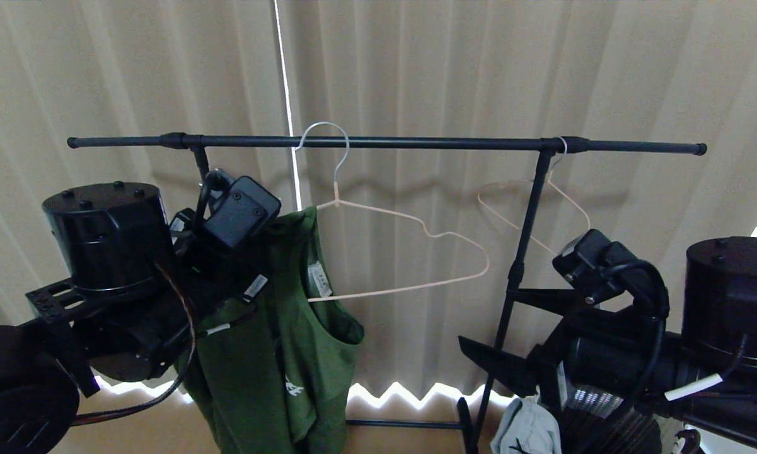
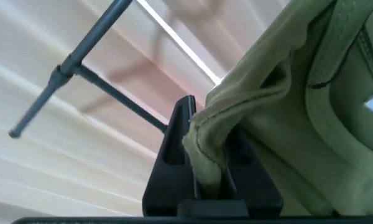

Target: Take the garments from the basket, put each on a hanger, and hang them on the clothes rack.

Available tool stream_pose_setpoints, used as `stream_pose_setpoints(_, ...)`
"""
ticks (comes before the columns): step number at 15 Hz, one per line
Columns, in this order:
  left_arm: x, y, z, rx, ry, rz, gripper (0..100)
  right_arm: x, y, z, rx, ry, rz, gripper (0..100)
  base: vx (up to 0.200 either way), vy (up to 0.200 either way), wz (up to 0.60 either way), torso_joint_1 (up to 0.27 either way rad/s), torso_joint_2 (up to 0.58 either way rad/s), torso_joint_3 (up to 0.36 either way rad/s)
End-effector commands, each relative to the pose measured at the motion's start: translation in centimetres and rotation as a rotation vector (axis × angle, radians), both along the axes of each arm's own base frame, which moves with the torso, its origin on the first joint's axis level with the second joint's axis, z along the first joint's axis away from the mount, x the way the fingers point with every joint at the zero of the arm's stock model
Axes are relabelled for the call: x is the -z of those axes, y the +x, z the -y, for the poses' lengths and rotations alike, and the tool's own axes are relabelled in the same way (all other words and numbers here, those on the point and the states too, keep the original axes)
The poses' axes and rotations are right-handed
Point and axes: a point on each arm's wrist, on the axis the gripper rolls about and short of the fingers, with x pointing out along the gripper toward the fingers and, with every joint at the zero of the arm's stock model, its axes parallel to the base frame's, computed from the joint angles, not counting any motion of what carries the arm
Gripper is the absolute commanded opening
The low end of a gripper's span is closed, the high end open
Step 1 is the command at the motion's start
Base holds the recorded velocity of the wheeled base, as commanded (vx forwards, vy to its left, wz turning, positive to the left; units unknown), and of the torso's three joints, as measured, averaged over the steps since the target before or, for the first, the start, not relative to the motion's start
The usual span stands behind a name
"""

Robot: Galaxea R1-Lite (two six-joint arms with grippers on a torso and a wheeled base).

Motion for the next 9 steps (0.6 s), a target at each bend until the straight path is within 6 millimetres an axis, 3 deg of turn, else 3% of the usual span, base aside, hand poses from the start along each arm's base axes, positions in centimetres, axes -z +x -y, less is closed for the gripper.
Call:
stream_pose_setpoints(1,-1.0,0.0,0.2,0.001,-0.060,0.025,0,1.2,0.4,-1.3,-0.022,-0.018,-0.044,100,0.000,0.000,0.00,0.000,0.00,0.000)
stream_pose_setpoints(6,-3.6,-1.7,-0.3,0.020,-0.136,0.079,0,2.3,0.9,-3.7,-0.050,0.030,-0.079,100,0.000,0.000,0.00,0.000,0.00,0.000)
stream_pose_setpoints(9,-4.2,-3.4,1.2,0.097,-0.223,0.037,0,3.4,2.5,-5.9,-0.043,0.051,-0.043,100,0.000,0.000,0.00,0.000,0.00,0.000)
